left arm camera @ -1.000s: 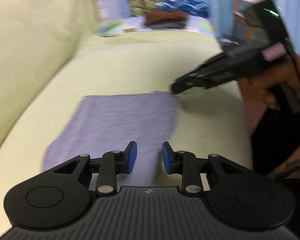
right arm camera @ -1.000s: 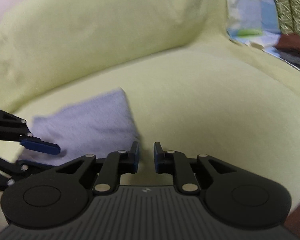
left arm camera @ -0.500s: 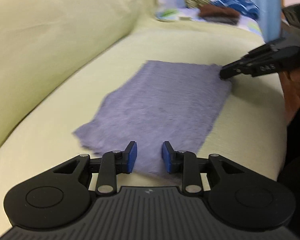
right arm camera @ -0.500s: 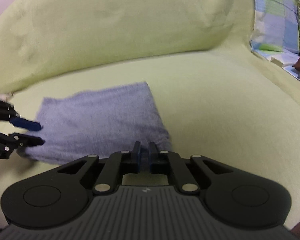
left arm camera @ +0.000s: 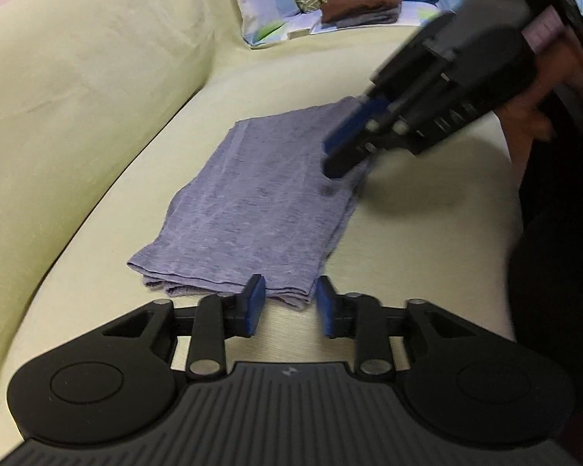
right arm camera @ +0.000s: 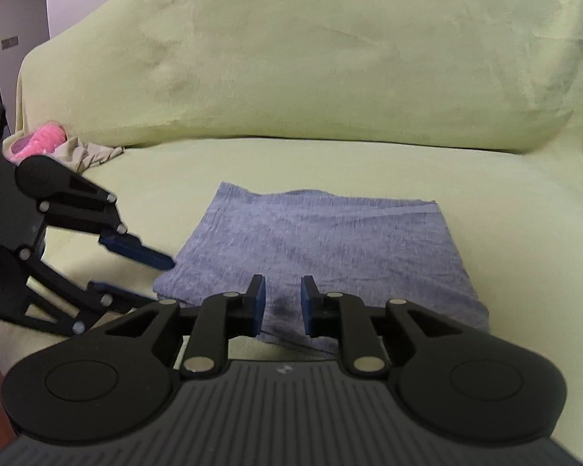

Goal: Fold clothes

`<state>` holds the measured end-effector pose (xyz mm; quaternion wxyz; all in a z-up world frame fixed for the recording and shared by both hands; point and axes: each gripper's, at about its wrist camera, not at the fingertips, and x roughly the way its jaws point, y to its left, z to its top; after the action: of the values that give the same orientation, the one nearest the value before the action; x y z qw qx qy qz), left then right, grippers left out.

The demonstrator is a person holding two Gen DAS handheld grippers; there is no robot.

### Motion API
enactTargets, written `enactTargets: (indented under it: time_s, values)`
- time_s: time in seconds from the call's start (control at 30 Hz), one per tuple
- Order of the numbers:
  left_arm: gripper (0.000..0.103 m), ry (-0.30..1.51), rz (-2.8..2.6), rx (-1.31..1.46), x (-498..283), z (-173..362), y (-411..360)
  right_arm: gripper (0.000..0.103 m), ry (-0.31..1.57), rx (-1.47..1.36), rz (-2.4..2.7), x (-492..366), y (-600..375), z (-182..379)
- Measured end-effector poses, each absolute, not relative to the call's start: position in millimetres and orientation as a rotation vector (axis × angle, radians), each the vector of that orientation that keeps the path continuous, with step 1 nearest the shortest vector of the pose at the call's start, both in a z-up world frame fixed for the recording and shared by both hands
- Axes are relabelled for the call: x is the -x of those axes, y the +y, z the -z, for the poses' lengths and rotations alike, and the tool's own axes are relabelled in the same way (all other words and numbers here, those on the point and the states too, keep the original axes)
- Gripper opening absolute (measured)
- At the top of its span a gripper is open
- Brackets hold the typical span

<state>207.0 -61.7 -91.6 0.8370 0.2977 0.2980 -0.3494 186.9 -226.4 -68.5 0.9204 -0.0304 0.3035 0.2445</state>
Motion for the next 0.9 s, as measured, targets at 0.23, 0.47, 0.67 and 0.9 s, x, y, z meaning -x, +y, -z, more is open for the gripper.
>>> enactTargets:
  time_s: [0.23, 0.47, 0.67, 0.9]
  values:
    - [0.006, 0.605, 0.71, -0.516, -230, 73, -50, 0.018, 0.614, 0.122, -0.551, -176, -217, 67]
    - [0.009, 0.577, 0.747, -0.57, -226, 70, -53, 0.031, 0.603, 0.296, -0.59, -164, -191, 69]
    - [0.009, 0.603, 0.71, -0.519, -220, 75, -42, 0.041, 0.561, 0.548, -0.594, -157, -163, 76]
    - [0.009, 0.626, 0.689, -0.464, -217, 82, -30, 0.007, 0.584, 0.668, -0.585, -160, -145, 85]
